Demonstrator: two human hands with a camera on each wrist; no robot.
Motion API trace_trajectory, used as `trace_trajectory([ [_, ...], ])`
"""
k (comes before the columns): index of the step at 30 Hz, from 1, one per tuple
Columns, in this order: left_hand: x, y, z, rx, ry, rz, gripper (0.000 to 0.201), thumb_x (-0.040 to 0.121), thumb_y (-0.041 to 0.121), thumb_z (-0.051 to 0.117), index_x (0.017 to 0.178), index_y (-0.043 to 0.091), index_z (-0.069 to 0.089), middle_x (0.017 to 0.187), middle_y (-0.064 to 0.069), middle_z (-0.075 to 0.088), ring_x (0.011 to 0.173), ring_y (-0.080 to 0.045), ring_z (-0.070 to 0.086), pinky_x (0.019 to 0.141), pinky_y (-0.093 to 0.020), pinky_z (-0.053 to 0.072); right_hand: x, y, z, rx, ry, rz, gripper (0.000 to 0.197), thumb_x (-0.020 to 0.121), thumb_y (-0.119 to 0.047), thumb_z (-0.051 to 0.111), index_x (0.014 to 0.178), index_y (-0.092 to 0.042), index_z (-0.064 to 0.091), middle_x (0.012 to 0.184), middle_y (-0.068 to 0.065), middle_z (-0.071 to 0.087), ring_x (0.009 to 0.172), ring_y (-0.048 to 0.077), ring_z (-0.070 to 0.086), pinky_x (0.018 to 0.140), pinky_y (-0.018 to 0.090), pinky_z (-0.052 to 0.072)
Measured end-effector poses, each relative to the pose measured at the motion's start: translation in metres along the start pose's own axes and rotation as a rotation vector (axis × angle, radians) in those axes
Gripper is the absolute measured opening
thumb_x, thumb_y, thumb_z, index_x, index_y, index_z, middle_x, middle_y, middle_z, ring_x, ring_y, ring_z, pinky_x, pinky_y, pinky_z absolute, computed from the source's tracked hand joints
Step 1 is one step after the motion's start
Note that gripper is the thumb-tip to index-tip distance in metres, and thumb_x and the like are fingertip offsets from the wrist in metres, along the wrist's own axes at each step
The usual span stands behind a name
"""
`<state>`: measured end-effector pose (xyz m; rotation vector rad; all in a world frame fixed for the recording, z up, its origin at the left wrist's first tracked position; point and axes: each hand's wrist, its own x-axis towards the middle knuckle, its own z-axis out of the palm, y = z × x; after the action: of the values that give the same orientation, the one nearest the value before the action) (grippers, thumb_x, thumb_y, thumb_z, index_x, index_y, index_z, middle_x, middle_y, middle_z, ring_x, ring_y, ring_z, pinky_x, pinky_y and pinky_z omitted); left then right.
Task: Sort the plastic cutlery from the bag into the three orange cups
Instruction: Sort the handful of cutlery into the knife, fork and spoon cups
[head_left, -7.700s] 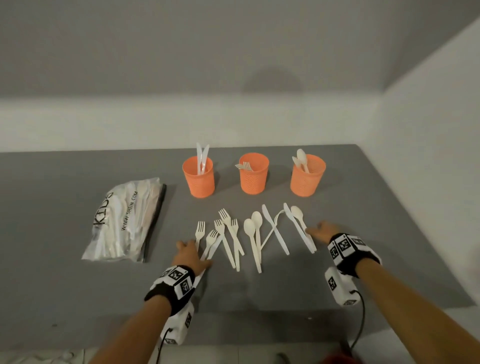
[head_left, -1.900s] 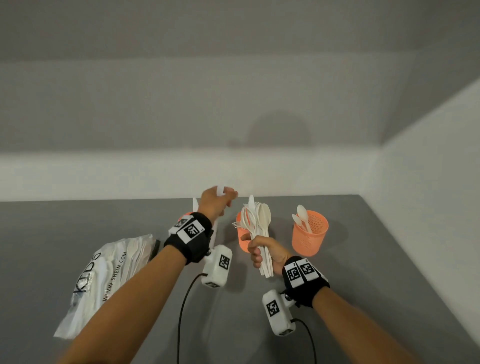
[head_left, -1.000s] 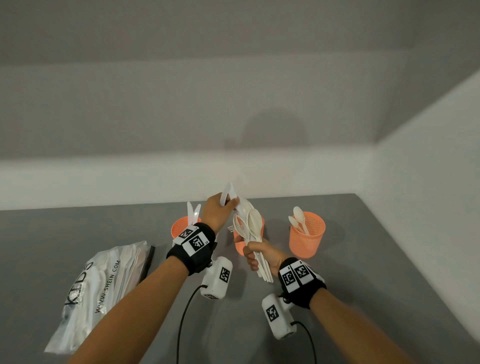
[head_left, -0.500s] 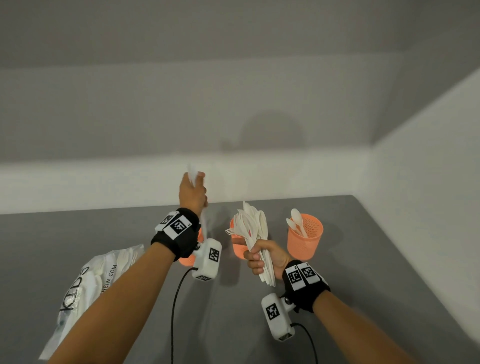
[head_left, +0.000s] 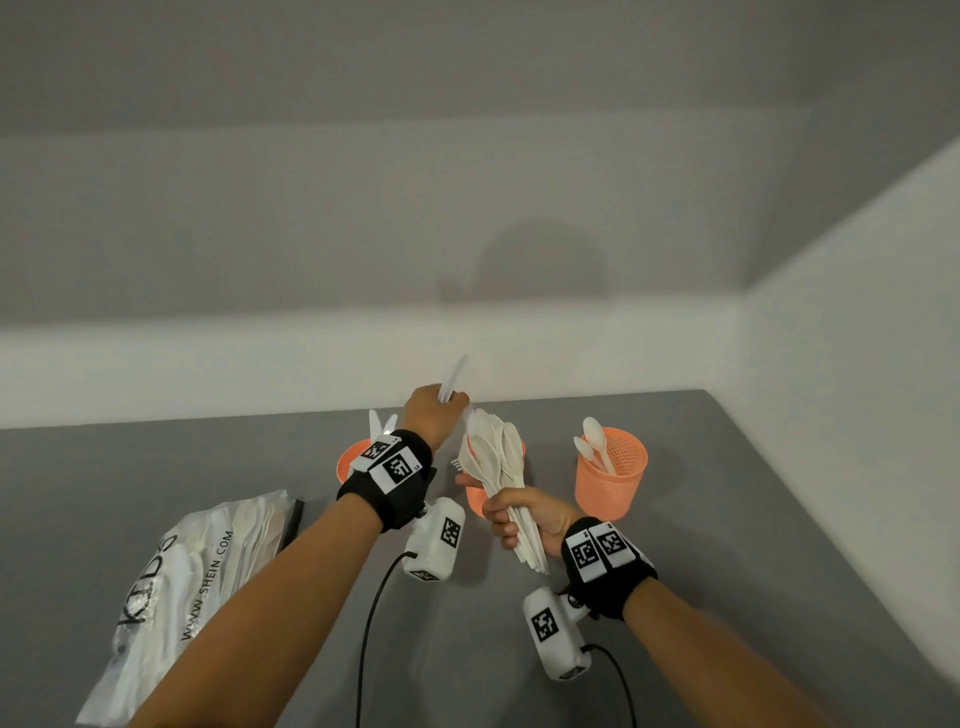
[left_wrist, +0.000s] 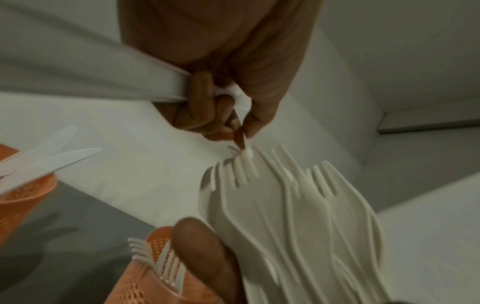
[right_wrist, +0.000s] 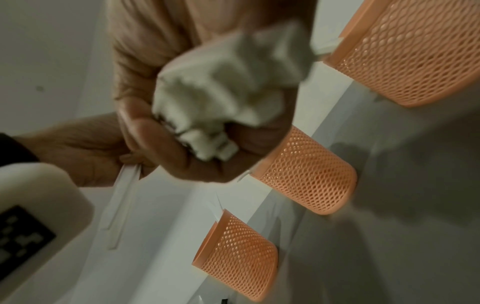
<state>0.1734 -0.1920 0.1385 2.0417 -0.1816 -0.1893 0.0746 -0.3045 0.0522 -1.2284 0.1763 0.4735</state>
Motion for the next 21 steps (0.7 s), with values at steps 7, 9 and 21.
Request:
trace_trajectory([
  [7,0.007,-0.005,0.001,-0.169,0.122,0.082,0.021,0.095,0.023,0.046,0.083,0.006,0.047,0.076,-0.012,0.056,0.07,-0.028,0.05,0.062,-0.032,0.041,0.004,-0.001,-0.003,0.006,0.029,-0.025,0.07,0.067,-0.016,0.054,0.135,-0.007,0.044,0.048,-0.009,0.042,0.038,0.002,0.036,0.039,0.014,0.031],
  [9,0.005,-0.011,0.001,-0.151,0.039,0.079,0.029,0.091,0.021,0.054,0.066,0.01,0.047,0.061,-0.006,0.05,0.054,-0.021,0.041,0.051,-0.026,0.033,0.004,-0.003,-0.001,0.021,0.004,-0.051,0.058,0.07,-0.015,0.051,0.128,-0.017,0.051,0.048,-0.009,0.041,0.038,0.002,0.036,0.04,0.013,0.031],
  [21,0.023,-0.023,-0.043,-0.559,0.371,-0.025,0.013,0.1,0.02,0.032,0.099,0.011,0.04,0.053,0.001,0.064,0.054,-0.015,0.053,0.048,-0.022,0.041,0.007,-0.007,0.003,0.023,-0.021,-0.021,0.038,0.073,-0.016,0.05,0.11,-0.021,0.058,0.048,-0.009,0.041,0.037,0.001,0.036,0.038,0.012,0.031],
])
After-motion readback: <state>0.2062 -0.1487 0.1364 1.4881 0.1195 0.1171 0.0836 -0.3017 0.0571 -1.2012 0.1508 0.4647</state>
